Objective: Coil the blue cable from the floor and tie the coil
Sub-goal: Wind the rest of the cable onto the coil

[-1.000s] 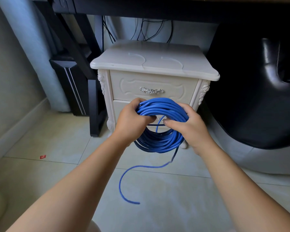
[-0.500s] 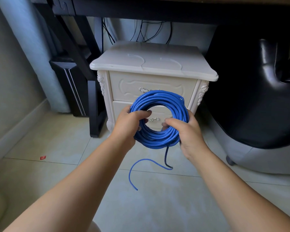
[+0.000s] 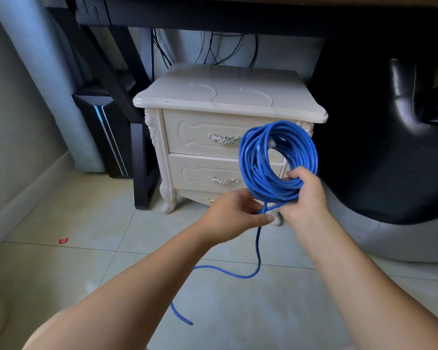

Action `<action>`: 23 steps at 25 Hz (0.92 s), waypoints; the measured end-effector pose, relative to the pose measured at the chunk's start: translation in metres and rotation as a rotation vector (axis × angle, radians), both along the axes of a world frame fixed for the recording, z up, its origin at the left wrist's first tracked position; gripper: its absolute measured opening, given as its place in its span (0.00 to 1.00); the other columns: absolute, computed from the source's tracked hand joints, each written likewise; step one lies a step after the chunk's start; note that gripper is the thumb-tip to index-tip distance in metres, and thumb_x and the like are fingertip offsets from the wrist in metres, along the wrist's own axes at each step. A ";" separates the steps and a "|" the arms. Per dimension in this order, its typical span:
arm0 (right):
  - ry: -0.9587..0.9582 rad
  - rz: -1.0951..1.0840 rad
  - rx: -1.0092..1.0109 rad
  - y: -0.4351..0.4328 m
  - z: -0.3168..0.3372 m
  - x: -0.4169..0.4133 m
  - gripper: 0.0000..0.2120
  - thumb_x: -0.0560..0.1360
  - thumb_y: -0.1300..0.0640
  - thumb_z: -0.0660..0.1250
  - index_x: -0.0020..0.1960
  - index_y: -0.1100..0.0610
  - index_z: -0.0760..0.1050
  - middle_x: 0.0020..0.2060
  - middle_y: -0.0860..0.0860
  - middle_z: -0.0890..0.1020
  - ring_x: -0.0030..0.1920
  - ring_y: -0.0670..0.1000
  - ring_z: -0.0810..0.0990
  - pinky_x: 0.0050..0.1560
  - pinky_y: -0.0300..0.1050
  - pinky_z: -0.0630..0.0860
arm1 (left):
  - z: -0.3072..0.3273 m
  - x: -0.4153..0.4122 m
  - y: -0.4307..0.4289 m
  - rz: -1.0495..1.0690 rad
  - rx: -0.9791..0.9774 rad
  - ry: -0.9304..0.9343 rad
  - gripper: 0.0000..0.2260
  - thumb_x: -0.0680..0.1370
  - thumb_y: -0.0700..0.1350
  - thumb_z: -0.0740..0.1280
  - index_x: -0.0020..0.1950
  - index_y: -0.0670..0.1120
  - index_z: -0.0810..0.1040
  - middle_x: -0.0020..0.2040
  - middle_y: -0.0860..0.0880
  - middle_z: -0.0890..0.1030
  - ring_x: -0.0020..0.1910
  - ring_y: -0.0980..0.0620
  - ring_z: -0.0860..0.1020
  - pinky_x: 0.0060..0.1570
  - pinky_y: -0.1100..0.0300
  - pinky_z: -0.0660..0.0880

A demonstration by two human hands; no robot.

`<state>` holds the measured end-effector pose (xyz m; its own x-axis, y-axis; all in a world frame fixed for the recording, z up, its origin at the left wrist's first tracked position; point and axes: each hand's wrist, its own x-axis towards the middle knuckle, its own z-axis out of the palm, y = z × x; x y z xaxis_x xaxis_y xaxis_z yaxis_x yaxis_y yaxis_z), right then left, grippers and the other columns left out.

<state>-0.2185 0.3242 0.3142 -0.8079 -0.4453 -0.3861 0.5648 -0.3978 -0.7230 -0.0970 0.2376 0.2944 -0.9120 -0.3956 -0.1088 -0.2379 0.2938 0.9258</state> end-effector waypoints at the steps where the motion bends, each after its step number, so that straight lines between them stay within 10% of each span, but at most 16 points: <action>1: 0.003 0.006 -0.008 -0.001 -0.001 0.000 0.10 0.72 0.65 0.62 0.32 0.58 0.69 0.26 0.52 0.73 0.31 0.54 0.77 0.46 0.53 0.79 | -0.001 -0.002 0.000 0.048 -0.100 0.011 0.13 0.72 0.48 0.75 0.56 0.51 0.80 0.42 0.56 0.84 0.44 0.60 0.81 0.47 0.65 0.77; 5: 0.013 0.041 -0.036 -0.001 -0.002 0.001 0.10 0.72 0.65 0.62 0.33 0.58 0.69 0.28 0.53 0.73 0.33 0.55 0.76 0.50 0.54 0.77 | 0.000 -0.009 -0.004 0.152 -0.194 -0.005 0.03 0.72 0.40 0.71 0.43 0.47 0.81 0.30 0.56 0.76 0.29 0.60 0.72 0.33 0.67 0.70; 10: -0.029 0.133 -0.041 0.011 0.000 -0.016 0.06 0.68 0.64 0.63 0.35 0.55 0.71 0.31 0.50 0.73 0.39 0.53 0.74 0.57 0.51 0.73 | 0.005 0.003 -0.062 0.711 0.740 0.097 0.09 0.81 0.33 0.58 0.47 0.46 0.72 0.28 0.51 0.81 0.28 0.56 0.81 0.31 0.61 0.80; 15: 0.240 0.231 0.237 0.020 0.012 -0.018 0.14 0.71 0.65 0.60 0.28 0.55 0.71 0.21 0.49 0.68 0.22 0.49 0.69 0.39 0.46 0.67 | -0.008 0.029 -0.094 0.590 0.244 -0.297 0.22 0.71 0.34 0.68 0.62 0.52 0.76 0.49 0.45 0.78 0.44 0.49 0.74 0.48 0.57 0.72; 18: 0.363 0.214 0.242 0.010 0.008 -0.009 0.11 0.70 0.73 0.59 0.44 0.58 0.73 0.23 0.52 0.69 0.22 0.49 0.68 0.33 0.47 0.77 | 0.008 0.018 -0.067 0.397 0.323 -0.143 0.25 0.67 0.40 0.69 0.63 0.54 0.77 0.60 0.44 0.80 0.58 0.49 0.77 0.62 0.54 0.73; 23: 0.652 0.352 0.447 0.004 0.004 0.004 0.19 0.67 0.73 0.65 0.51 0.53 0.77 0.26 0.49 0.75 0.25 0.51 0.73 0.38 0.52 0.76 | 0.029 0.010 -0.052 0.237 0.418 0.224 0.20 0.73 0.50 0.66 0.66 0.53 0.76 0.58 0.52 0.83 0.57 0.54 0.80 0.58 0.57 0.75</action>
